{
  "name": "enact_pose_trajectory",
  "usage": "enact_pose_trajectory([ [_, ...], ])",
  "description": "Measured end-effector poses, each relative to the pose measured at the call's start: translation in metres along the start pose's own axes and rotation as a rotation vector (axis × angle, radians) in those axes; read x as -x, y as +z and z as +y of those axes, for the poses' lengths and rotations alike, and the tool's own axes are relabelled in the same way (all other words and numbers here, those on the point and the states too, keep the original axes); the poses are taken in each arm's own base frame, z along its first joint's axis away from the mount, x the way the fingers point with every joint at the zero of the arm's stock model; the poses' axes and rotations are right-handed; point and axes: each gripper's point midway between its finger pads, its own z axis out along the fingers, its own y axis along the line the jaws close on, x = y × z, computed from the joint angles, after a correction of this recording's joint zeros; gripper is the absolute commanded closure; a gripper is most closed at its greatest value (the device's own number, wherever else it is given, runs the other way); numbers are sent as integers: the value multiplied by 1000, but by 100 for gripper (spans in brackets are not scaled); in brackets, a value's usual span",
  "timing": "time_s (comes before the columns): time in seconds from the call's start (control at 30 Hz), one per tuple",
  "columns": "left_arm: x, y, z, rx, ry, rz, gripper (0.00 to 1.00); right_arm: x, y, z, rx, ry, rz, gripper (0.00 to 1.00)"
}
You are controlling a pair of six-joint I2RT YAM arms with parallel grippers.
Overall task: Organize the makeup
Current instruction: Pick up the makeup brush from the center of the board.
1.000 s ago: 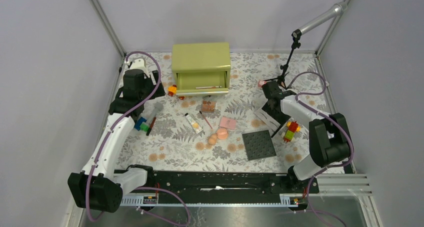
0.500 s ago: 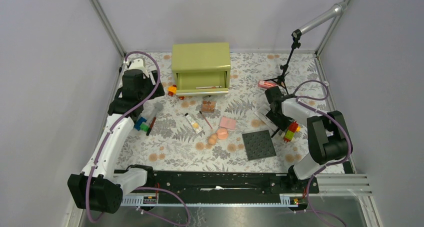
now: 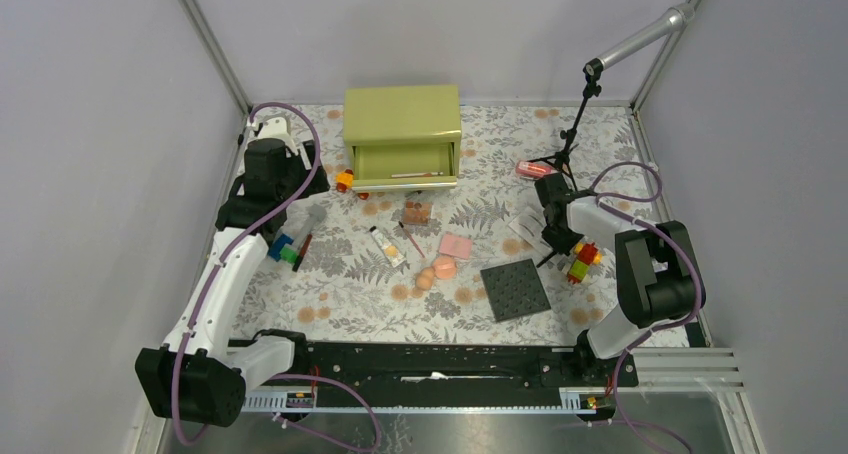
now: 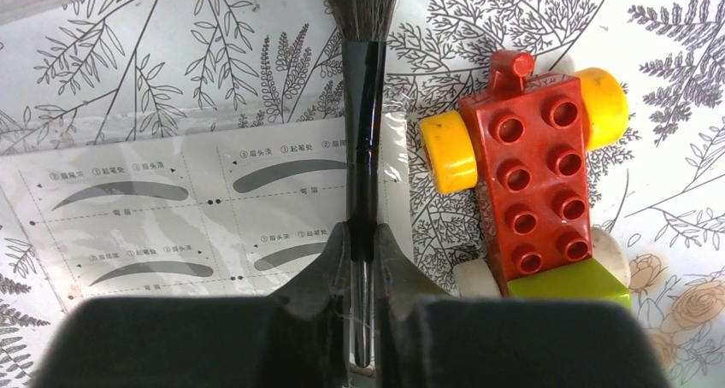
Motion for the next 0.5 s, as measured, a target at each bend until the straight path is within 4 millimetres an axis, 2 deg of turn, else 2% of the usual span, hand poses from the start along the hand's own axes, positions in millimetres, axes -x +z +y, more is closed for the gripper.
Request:
enact_pose_trajectory([
  [0.3,0,0,0,0,0,0,23,8,-7,2,40,-78,-23,100],
  [0.43,0,0,1,1,-2,0,23,27,-30,13,146,-88,-86,100],
  [0.5,0,0,1,3,-3,-1,23,40,-51,28,264,-85,-132,100],
])
